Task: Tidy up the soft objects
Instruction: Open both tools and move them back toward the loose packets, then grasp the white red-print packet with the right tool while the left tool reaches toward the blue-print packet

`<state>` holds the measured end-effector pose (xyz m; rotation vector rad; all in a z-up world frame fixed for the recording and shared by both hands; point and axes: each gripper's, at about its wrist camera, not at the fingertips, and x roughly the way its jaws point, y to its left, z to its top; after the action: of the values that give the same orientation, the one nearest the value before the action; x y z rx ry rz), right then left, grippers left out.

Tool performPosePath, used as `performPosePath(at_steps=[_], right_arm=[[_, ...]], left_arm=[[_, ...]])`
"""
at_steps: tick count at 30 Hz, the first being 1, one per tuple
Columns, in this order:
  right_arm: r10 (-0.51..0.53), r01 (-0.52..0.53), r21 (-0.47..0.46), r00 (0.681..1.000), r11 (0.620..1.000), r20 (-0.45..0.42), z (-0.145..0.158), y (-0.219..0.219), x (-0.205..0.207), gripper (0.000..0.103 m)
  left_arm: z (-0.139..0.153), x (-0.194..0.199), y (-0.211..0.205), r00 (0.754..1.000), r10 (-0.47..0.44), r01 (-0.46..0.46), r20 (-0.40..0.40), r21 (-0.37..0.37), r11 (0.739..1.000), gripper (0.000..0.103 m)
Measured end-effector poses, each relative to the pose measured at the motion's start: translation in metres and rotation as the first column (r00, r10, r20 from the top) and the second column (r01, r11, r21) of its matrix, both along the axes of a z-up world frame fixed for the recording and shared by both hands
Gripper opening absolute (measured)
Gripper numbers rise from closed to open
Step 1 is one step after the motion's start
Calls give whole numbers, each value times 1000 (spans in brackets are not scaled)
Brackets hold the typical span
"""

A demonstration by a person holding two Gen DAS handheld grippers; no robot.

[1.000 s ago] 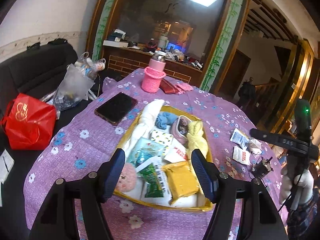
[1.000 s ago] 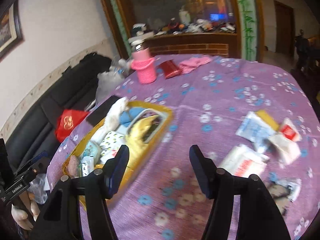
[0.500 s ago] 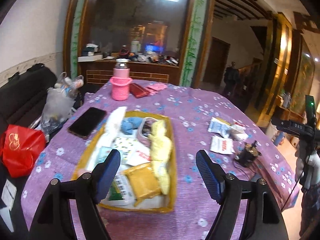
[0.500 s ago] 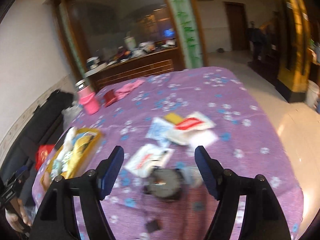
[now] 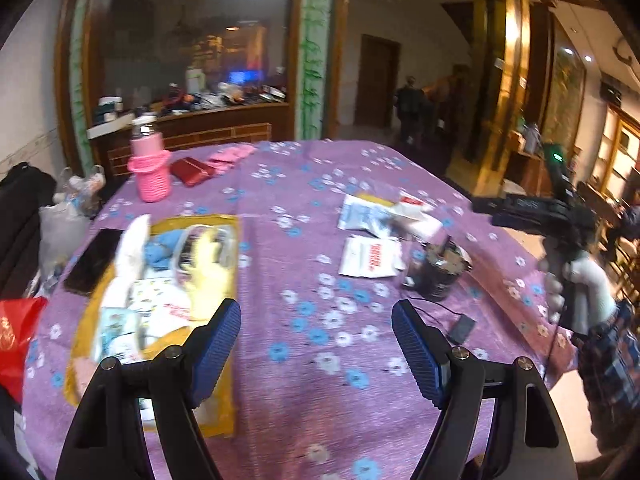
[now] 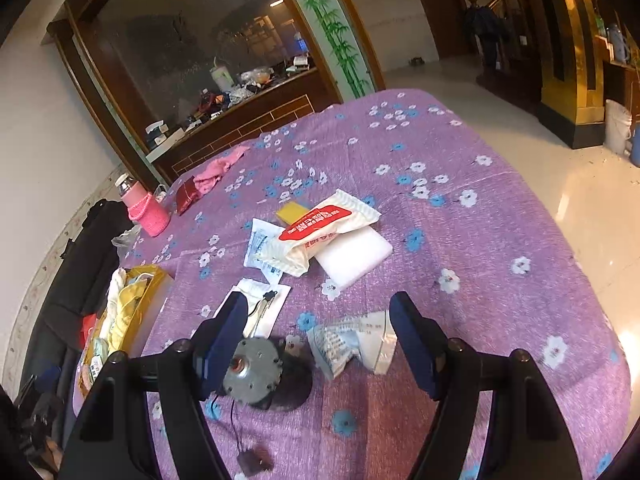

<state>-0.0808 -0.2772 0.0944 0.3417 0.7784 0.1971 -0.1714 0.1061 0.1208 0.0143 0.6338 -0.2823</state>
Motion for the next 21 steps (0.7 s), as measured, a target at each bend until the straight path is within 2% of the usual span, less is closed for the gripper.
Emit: performPosePath(at_steps=[2, 8, 14, 17, 20, 21], right_arm=[[13, -13, 24, 1000, 1000, -23, -6, 1, 15, 72], [12, 11, 186, 992, 982, -123, -25, -9, 76, 72], [-19, 46, 154, 985, 987, -173, -36, 0, 123, 72], [3, 26, 148, 981, 989, -192, -44, 10, 138, 72], [58, -36, 121, 981, 992, -185, -51, 25, 145, 72], [74, -52, 121, 980, 991, -186, -53, 26, 145, 61]], left_arm=[[-3, 5, -13, 999, -28, 28, -19, 3, 1000, 81], [-6, 17, -31, 997, -47, 47, -60, -11, 999, 81], [-12, 34, -34, 995, -30, 29, -99, -3, 1000, 81], [-13, 45, -34, 992, -34, 33, -122, -13, 999, 81], [-12, 61, -35, 988, -48, 43, -148, -37, 998, 81], [-11, 66, -36, 987, -52, 46, -155, -41, 998, 81]])
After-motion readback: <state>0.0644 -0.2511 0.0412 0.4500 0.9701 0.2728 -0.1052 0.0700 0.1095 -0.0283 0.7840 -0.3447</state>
